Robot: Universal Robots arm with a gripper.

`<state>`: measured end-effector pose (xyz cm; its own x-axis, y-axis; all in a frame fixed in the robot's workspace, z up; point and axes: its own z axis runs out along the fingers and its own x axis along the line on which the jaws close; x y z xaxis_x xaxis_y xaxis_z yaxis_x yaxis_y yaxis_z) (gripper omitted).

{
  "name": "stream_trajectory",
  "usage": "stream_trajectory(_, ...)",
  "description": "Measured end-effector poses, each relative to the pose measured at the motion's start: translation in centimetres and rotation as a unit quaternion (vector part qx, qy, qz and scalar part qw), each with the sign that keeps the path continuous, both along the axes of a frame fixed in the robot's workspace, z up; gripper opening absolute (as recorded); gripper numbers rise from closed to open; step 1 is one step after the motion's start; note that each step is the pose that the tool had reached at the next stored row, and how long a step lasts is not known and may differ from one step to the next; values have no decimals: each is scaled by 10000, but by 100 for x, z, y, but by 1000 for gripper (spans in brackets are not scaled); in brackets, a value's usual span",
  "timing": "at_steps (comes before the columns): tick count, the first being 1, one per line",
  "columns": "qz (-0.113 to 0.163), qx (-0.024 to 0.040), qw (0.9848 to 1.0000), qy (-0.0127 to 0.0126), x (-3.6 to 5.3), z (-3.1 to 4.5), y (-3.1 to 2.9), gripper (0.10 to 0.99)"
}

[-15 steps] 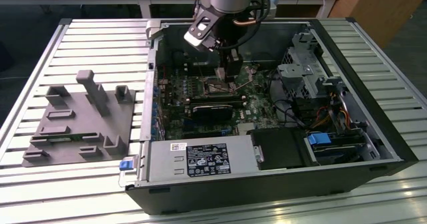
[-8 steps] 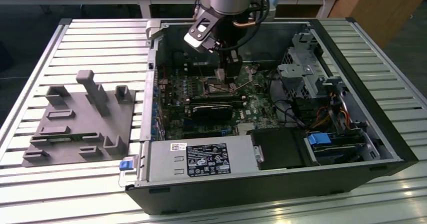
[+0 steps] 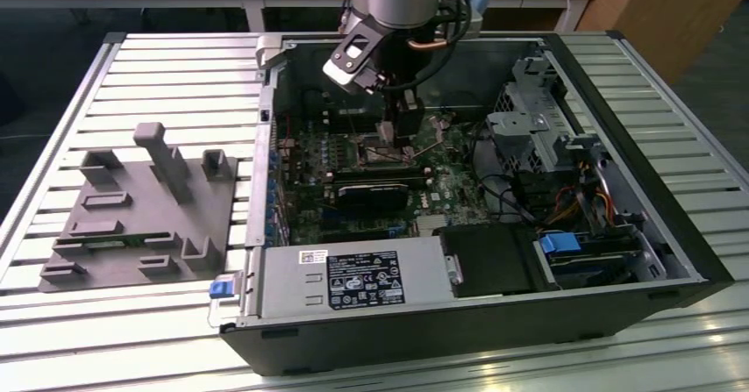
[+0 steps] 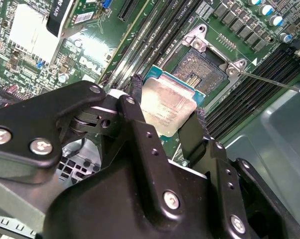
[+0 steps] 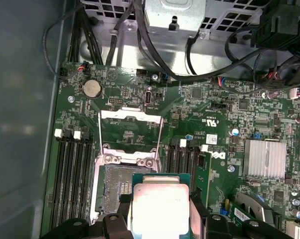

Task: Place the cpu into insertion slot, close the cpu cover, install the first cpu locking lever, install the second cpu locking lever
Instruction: 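Place the cpu into insertion slot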

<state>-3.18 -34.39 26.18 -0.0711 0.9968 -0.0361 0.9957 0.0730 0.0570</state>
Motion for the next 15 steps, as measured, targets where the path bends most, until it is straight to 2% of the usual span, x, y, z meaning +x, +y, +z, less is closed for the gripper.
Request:
stream_trajectory(3, 0, 0, 10000, 12, 0, -15, 20, 541)
stream_trajectory(10, -7, -1, 10000, 68, 0, -53, 76, 541)
stream_trajectory(15, -21, -4, 10000, 74, 0, -90, 157, 541)
